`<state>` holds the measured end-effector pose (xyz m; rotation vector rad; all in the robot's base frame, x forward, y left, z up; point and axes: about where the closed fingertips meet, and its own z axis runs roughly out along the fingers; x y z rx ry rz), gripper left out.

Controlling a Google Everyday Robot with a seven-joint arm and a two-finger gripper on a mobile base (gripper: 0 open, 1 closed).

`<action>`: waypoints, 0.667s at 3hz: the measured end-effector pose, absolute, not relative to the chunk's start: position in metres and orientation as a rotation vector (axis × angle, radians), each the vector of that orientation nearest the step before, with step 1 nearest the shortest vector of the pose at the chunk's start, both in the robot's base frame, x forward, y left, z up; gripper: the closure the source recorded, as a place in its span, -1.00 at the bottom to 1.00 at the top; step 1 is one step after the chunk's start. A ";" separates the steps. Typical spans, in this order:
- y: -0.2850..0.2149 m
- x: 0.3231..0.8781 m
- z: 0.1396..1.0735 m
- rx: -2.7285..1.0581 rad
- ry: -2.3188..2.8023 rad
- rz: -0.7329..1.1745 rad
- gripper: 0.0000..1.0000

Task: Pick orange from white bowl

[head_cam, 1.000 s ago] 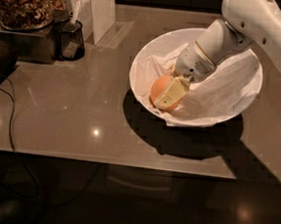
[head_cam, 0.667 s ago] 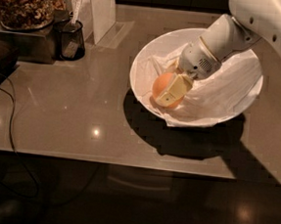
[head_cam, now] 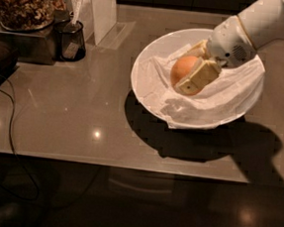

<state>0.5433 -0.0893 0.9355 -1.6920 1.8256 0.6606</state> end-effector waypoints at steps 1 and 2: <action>-0.109 0.527 0.963 -1.630 1.777 0.645 1.00; -0.136 0.501 0.980 -1.517 1.769 0.641 1.00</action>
Offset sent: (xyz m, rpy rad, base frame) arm -0.0783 -0.0965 0.0600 0.1982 -0.0950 -0.2197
